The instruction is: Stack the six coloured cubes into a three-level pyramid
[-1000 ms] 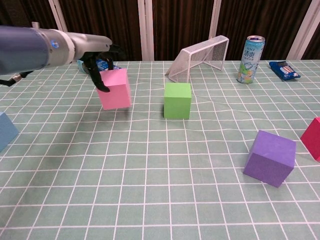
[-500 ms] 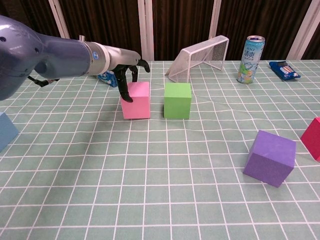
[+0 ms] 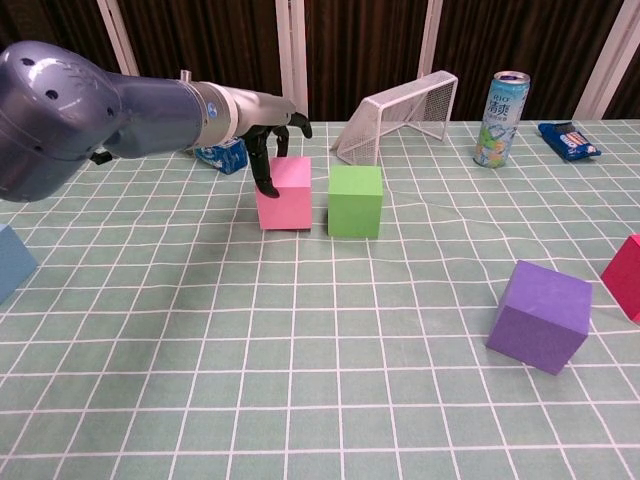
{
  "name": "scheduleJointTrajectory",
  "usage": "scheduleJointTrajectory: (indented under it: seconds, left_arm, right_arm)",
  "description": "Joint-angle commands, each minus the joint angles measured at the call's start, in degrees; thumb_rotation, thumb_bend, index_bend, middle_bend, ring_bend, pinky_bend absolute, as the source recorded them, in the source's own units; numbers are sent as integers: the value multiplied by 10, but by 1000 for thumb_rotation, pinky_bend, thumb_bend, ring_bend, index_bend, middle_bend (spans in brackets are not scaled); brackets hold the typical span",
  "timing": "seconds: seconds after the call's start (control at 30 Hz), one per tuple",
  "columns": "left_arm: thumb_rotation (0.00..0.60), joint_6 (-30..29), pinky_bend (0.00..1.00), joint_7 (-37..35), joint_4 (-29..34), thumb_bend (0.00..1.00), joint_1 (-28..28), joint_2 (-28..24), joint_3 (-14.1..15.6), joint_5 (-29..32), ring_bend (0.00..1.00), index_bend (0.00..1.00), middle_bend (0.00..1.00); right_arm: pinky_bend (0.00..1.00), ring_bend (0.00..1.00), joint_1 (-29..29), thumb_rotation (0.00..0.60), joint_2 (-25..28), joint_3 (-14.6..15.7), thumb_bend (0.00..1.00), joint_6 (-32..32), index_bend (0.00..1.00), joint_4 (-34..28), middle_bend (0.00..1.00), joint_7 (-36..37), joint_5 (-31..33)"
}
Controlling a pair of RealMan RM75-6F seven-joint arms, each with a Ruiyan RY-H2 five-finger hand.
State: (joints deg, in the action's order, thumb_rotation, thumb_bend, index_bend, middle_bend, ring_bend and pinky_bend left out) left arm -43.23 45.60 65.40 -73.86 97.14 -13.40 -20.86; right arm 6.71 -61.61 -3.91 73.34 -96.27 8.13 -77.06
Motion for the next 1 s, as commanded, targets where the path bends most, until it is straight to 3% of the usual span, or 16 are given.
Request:
scheduleJointTrajectory:
  seconds: [0.03,1.0]
  left_arm:
    - [600,2,156,0,-5,333,-3,3,2,3,87,118,421]
    - [600,8,170,-3,-39,333,-39,48,-4,37,87,118,433]
  right_arm:
    - [0,0,0,600,0,0,330,-1,0,-1,0,0,-1]
    - [0,0,2,600,2,0,329,-6,0,-3,0,7,2]
